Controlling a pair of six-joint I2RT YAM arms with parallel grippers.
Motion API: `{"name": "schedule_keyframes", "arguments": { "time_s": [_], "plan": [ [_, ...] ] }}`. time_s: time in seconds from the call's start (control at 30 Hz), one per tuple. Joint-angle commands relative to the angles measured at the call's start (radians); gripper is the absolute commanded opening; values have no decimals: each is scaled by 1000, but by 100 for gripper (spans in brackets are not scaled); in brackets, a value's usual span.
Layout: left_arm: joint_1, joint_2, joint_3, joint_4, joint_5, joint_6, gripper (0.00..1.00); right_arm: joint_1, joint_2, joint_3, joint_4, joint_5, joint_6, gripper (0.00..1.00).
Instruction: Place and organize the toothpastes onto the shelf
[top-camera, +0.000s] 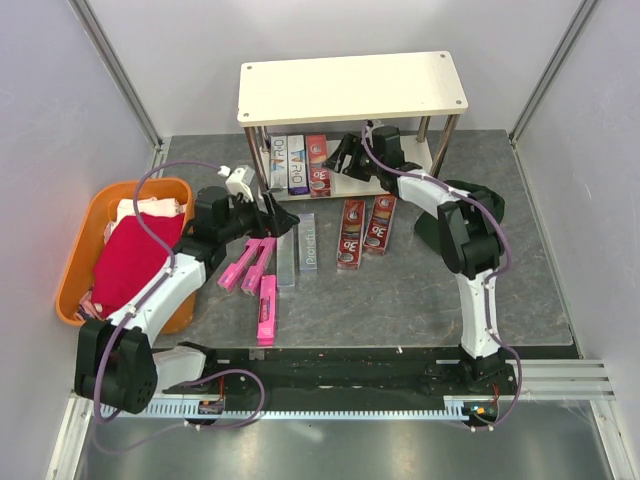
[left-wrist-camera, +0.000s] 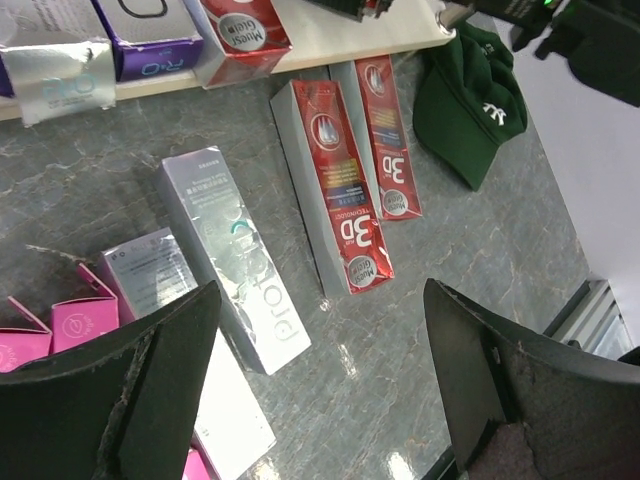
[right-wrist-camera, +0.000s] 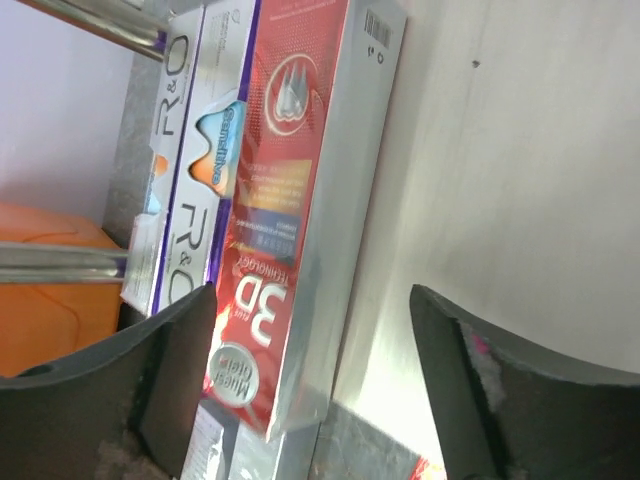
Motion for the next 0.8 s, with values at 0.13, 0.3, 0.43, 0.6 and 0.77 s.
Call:
{"name": "schedule_keyframes", "arguments": {
  "time_s": [0.13, 0.3, 0.43, 0.6, 0.77],
  "plan": [
    [-101, 60, 70, 12, -46, 28, 90, 0, -264, -196, 24, 96, -44, 88],
    [-226, 152, 120, -19, -138, 54, 90, 0, -459, -364, 28, 117, -40, 89],
    [-306, 237, 176, -22, -185, 60, 90, 0, -624, -538, 28, 143, -43, 90],
    [-375, 356, 230, -31, -223, 60, 89, 0, -765, -663, -47, 223, -107, 90],
    [-405, 503, 307, -41, -254, 60, 85, 0, -879, -778, -92, 278, -132, 91]
  ]
}}
